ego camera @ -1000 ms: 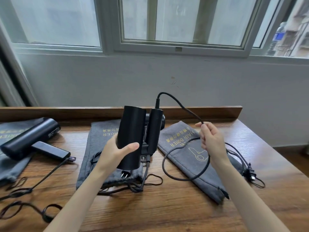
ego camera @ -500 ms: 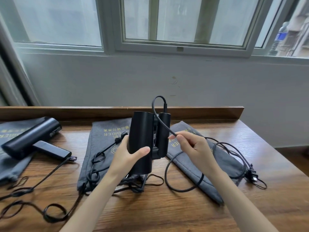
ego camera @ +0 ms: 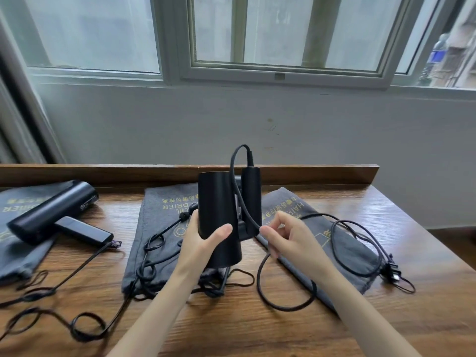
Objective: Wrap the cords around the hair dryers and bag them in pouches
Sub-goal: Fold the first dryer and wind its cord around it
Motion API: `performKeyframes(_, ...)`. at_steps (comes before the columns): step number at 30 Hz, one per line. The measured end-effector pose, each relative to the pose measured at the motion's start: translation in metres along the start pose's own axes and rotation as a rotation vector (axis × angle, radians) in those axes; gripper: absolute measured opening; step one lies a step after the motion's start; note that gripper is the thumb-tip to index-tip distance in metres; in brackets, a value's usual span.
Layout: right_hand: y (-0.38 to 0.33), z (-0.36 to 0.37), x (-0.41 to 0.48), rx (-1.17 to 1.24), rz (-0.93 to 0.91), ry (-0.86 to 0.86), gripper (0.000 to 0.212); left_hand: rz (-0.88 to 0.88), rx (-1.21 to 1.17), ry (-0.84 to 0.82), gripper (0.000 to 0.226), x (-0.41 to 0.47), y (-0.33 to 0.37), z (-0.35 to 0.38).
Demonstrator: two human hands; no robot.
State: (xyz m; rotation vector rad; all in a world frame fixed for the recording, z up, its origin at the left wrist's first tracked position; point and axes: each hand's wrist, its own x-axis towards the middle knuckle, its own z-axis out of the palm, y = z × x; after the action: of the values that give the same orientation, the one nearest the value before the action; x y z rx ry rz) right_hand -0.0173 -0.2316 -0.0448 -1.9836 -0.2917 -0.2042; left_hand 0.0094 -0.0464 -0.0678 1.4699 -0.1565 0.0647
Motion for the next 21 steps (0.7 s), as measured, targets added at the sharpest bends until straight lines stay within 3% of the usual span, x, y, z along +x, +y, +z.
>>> performKeyframes(5,-0.003,0.01,-0.003,0.324,0.179,-0.161,0.022,-0.003,-0.169,0.01,0.065,-0.001,0.004,0.016)
performKeyframes(9,-0.005,0.008,-0.007,0.566,0.336,-0.387,0.033,-0.053,-0.396,-0.042,0.068,0.001,0.007,0.02)
performKeyframes(11,-0.001,0.001,-0.008,0.588,0.341,-0.522,0.032,-0.1,-0.517,-0.087,0.056,-0.001,0.008,0.022)
performKeyframes(14,0.009,-0.007,-0.008,0.523,0.324,-0.645,0.038,-0.128,-0.757,-0.183,0.033,-0.002,0.011,0.022)
performKeyframes(17,0.015,-0.012,-0.003,0.335,0.259,-0.599,0.037,-0.136,-0.857,-0.23,0.052,0.001,0.008,0.016)
performKeyframes(21,0.018,-0.022,0.013,-0.018,0.144,-0.578,0.034,-0.205,-0.799,-0.299,0.067,0.002,-0.004,0.004)
